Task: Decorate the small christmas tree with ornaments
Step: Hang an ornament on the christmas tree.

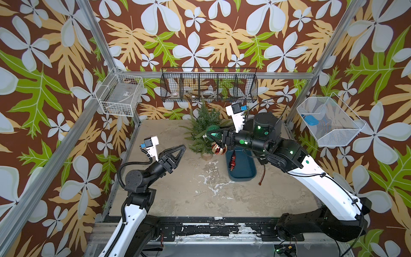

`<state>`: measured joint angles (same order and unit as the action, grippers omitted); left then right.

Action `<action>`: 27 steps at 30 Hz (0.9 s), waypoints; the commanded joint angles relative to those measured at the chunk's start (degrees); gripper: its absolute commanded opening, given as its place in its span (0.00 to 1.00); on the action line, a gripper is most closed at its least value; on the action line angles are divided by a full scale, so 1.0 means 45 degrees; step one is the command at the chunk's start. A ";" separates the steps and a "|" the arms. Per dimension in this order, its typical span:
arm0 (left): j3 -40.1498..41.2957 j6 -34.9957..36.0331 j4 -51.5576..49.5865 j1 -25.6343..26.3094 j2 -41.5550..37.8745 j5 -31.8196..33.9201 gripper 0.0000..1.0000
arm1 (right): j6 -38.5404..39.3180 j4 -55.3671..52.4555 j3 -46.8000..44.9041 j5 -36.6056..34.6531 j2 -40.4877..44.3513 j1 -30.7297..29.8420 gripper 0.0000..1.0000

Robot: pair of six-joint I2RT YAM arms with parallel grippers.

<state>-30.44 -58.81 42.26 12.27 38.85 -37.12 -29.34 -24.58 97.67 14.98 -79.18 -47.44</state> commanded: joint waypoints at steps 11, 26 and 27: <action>0.0055 0.1385 0.1349 0.2307 0.0224 0.1325 0.51 | -0.0215 0.0496 0.0347 0.0014 -0.0276 -0.0517 0.60; -0.1202 0.6314 -0.2865 0.5683 -0.0008 0.6920 0.56 | -0.0998 0.0076 0.0425 -0.1162 -0.0613 -0.0639 0.59; -0.1256 0.6475 -0.2958 0.5844 0.0099 0.7288 0.56 | -0.0991 0.0071 0.0425 -0.1178 -0.0627 -0.0680 0.59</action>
<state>-35.31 -35.00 31.81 37.12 38.52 -11.29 -33.01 -24.56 99.24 10.33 -81.89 -50.17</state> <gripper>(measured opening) 0.563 0.593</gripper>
